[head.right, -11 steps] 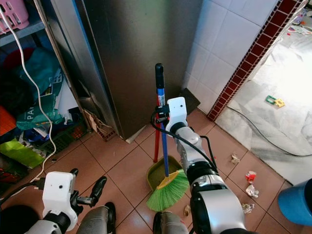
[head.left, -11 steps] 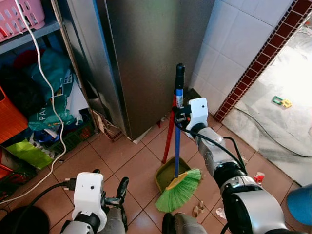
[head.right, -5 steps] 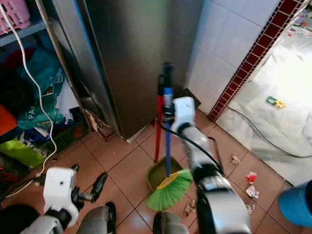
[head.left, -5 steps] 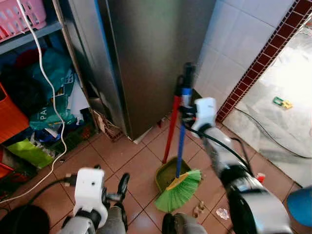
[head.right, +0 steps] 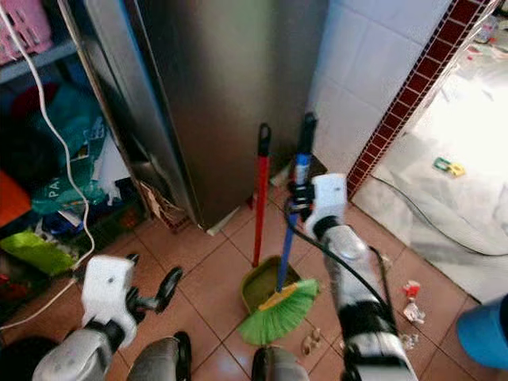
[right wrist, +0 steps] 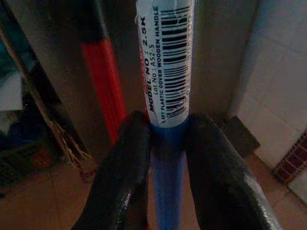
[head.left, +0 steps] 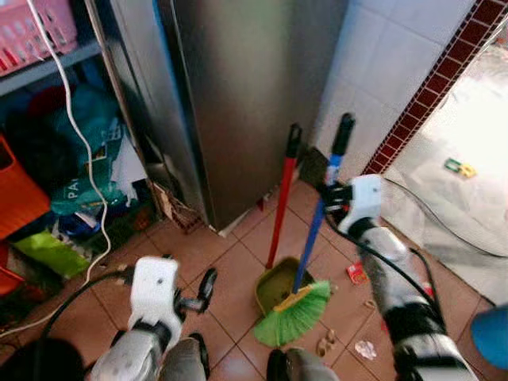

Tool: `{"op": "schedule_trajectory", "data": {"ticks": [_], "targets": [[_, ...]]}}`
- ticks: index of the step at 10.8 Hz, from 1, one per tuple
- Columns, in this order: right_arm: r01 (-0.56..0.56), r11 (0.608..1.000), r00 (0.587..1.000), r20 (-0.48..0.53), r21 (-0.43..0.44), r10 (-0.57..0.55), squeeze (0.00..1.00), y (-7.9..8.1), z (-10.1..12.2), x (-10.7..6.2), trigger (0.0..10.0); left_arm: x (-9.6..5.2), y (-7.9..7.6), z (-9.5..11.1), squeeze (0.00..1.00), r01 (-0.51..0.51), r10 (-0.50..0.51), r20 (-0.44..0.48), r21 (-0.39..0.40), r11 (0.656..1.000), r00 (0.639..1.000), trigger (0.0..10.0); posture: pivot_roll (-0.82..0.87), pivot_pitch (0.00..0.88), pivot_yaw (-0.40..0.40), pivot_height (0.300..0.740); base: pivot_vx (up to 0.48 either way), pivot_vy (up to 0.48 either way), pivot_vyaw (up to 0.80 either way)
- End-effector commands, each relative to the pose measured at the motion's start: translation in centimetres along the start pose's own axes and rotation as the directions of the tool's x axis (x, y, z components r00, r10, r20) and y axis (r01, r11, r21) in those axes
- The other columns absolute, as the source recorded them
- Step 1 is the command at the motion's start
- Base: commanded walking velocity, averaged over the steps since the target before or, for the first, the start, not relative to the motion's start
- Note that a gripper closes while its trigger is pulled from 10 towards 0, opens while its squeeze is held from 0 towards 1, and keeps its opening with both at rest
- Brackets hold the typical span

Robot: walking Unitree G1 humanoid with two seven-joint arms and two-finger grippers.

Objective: Sweep floor

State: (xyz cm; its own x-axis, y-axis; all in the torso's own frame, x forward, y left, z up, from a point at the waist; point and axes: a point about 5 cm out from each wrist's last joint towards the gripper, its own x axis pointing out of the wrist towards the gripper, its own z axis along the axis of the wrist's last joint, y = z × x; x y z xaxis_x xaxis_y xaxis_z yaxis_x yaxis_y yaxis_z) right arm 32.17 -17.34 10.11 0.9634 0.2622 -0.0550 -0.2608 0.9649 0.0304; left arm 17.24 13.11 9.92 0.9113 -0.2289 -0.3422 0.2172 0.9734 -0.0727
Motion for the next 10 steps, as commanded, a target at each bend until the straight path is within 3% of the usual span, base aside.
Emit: {"op": "schedule_trajectory", "data": {"ticks": [1, 6, 8, 10], "targets": [[0.009, 1.0, 1.0, 0.03, 0.006, -0.009, 0.0, -0.1, 1.2, -0.4, 0.0, 0.4, 0.0, 0.0, 0.0, 0.018, -0.018, 0.004, 0.001, 1.0, 1.0, 10.0, 0.05, 0.12, 0.002, 0.74, 0.0, 0.0, 0.0], [0.019, 1.0, 0.999, 0.04, -0.013, -0.019, 0.0, -0.3, 2.8, -1.3, 0.0, 2.7, 0.2, 0.8, 0.0, 0.07, -0.07, 0.043, 0.009, 0.998, 0.997, 10.0, 0.01, 0.058, 0.019, 0.74, 0.0, 0.0, 0.0], [0.043, 0.999, 0.998, 0.041, 0.012, -0.043, 0.0, 1.2, 2.3, -1.0, 0.0, 3.0, -0.1, 1.1, 0.0, 0.103, -0.105, 0.064, 0.032, 0.994, 0.992, 10.0, 0.02, 0.051, 0.03, 0.74, 0.0, 0.0, 0.0], [0.068, 0.997, 0.995, 0.068, 0.044, -0.071, 0.0, 1.6, 2.3, -1.4, 0.0, 3.2, 0.2, 1.1, 0.0, 0.093, -0.094, 0.062, 0.03, 0.995, 0.994, 10.0, 0.02, 0.052, 0.031, 0.74, 0.0, 0.0, 0.0]]}}
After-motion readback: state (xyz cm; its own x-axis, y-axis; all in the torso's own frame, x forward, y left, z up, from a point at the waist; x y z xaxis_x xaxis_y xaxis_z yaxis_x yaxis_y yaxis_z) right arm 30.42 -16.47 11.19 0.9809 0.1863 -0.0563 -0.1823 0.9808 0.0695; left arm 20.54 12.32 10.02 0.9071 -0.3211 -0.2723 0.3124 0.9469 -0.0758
